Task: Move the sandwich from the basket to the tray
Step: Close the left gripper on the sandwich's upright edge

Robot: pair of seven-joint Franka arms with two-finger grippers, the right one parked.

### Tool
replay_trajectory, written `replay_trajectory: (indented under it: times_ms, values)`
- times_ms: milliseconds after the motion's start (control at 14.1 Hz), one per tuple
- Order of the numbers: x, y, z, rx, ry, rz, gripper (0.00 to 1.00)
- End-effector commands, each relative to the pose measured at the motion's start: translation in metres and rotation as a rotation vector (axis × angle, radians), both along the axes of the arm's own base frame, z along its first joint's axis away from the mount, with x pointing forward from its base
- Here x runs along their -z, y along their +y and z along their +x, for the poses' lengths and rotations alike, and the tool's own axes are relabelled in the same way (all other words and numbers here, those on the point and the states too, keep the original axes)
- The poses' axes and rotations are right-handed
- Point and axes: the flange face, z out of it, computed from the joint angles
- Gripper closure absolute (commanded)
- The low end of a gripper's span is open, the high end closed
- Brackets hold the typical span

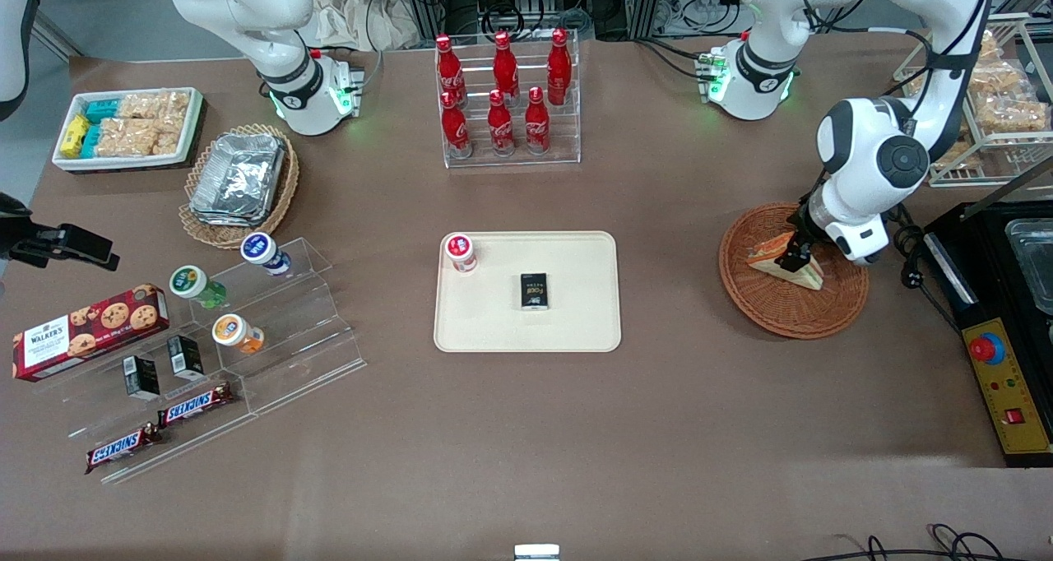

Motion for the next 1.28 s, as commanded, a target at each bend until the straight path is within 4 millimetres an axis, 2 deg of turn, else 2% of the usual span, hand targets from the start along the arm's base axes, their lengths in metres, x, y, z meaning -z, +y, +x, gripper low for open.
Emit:
replay_trajectory:
  times_ms: [0, 71, 142, 213, 283, 496, 709, 850, 992, 1063, 1205]
  values:
    - [0.021, 0.002, -0.005, -0.023, -0.068, 0.012, 0.03]
    - [0.029, 0.003, -0.004, -0.013, -0.076, 0.012, 0.08]
    - [0.034, 0.003, -0.003, -0.001, -0.082, 0.012, 0.33]
    - [0.036, 0.002, -0.001, 0.01, -0.079, 0.015, 0.74]
    - [0.034, 0.002, 0.001, 0.009, -0.084, 0.016, 1.0]
    - [0.028, 0.004, 0.006, 0.005, -0.098, 0.017, 1.0]
    - [0.006, 0.003, 0.013, 0.004, -0.116, 0.018, 1.0]
    - [-0.02, 0.0, 0.021, 0.031, -0.086, 0.026, 1.0]
    - [-0.058, -0.006, 0.041, 0.046, -0.05, 0.033, 1.0]
    - [-0.084, -0.009, 0.049, 0.074, -0.025, 0.035, 1.0]
    - [-0.134, -0.033, 0.068, 0.16, 0.006, 0.037, 1.0]
